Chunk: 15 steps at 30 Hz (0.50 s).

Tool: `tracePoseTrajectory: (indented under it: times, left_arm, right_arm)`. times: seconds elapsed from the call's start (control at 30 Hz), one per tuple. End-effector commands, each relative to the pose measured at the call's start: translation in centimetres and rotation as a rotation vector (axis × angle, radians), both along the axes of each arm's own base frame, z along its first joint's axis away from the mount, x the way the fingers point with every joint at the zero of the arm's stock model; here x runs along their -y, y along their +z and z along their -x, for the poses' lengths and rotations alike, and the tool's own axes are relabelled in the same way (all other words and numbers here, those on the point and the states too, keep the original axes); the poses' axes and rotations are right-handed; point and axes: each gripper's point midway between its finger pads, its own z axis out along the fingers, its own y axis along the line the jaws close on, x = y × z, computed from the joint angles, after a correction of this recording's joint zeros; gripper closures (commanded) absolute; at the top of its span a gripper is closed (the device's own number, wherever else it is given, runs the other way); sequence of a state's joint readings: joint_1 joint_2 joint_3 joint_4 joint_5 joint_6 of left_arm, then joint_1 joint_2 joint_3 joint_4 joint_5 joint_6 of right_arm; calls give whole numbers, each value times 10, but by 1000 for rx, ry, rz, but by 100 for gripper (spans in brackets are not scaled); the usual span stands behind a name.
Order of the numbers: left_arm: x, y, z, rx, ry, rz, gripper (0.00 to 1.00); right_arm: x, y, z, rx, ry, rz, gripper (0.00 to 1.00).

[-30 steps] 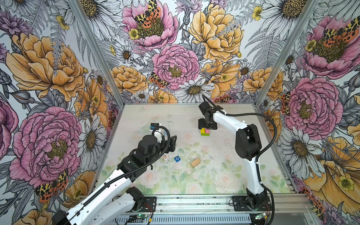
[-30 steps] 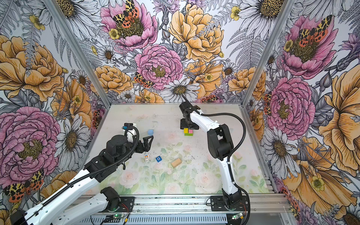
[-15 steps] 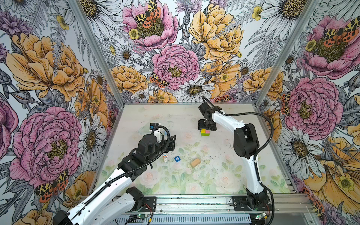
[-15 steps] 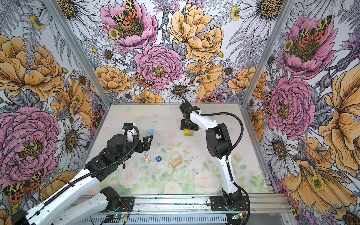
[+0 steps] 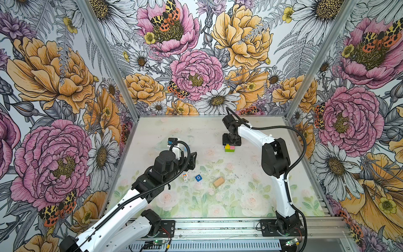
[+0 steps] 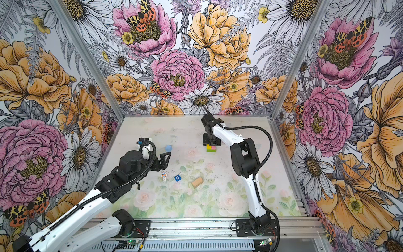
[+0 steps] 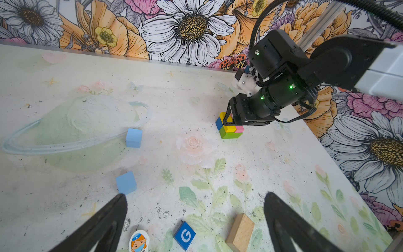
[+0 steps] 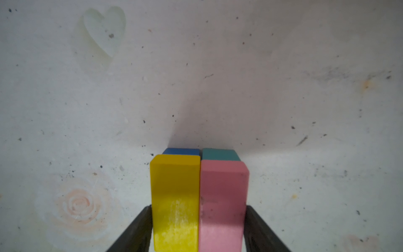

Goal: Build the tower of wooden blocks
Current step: 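Move the right gripper over the light wooden block nearer the robot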

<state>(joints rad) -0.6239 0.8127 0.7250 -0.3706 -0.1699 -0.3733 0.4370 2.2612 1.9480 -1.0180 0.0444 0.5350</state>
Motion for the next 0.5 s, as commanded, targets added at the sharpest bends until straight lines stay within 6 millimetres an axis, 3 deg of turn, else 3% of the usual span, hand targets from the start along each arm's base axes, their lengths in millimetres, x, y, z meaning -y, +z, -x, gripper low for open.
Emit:
tracePoseTrajectory:
  times: [0.0, 0.27, 0.37, 0.47]
  left_arm:
    - [-2, 2, 3, 10, -13, -5, 1]
    - [-1, 8, 10, 14, -22, 43, 1]
    - [-2, 7, 16, 9, -23, 73, 1]
    - [-3, 8, 24, 6, -26, 98, 1]
  right_arm:
    - [-2, 17, -8, 35, 3, -25, 27]
    - [2, 90, 3, 163, 12, -67, 24]
    - [4, 105, 21, 179, 16, -72, 24]
    - [3, 108, 44, 166, 25, -73, 24]
